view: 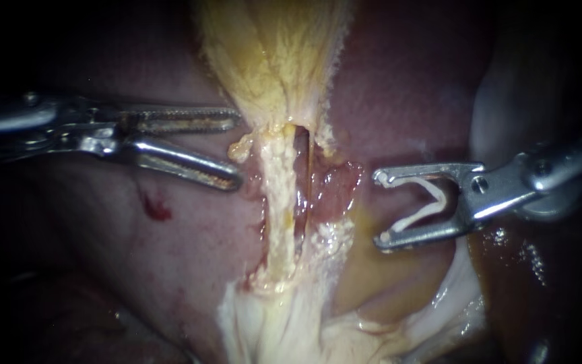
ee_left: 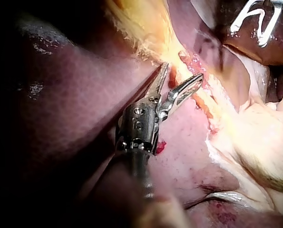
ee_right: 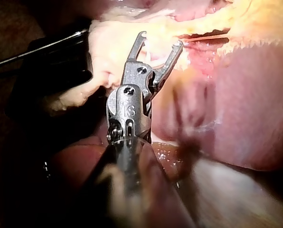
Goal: Grabbing gallbladder
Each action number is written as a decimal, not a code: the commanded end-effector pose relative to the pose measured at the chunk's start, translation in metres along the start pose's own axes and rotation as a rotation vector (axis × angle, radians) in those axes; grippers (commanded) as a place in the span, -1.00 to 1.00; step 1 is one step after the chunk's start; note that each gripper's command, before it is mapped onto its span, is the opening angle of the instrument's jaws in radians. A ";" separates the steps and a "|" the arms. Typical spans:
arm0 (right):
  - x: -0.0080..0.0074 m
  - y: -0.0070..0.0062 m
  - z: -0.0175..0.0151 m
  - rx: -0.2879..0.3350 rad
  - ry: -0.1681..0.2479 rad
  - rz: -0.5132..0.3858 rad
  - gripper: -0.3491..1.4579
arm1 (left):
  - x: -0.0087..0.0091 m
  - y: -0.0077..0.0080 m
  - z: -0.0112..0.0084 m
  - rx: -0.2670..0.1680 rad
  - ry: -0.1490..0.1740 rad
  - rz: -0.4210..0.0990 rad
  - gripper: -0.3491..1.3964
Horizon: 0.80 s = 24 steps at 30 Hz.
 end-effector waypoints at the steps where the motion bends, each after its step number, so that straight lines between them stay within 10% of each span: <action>1: 0.0000 0.0000 0.0000 0.000 0.000 0.000 -0.12 | 0.0000 0.0000 0.0002 -0.001 0.000 0.000 -0.08; 11: 0.0000 0.0000 0.0001 0.000 0.000 0.000 -0.12 | -0.0002 0.0004 0.0020 -0.007 0.008 0.000 -0.19; 18: 0.0000 0.0000 0.0000 0.000 0.000 0.000 -0.12 | 0.0008 0.0012 0.0023 -0.006 0.047 0.005 -1.00; 24: 0.0000 -0.0001 0.0000 0.000 0.000 0.000 -0.12 | 0.0012 0.0016 0.0016 0.002 0.059 -0.011 -1.00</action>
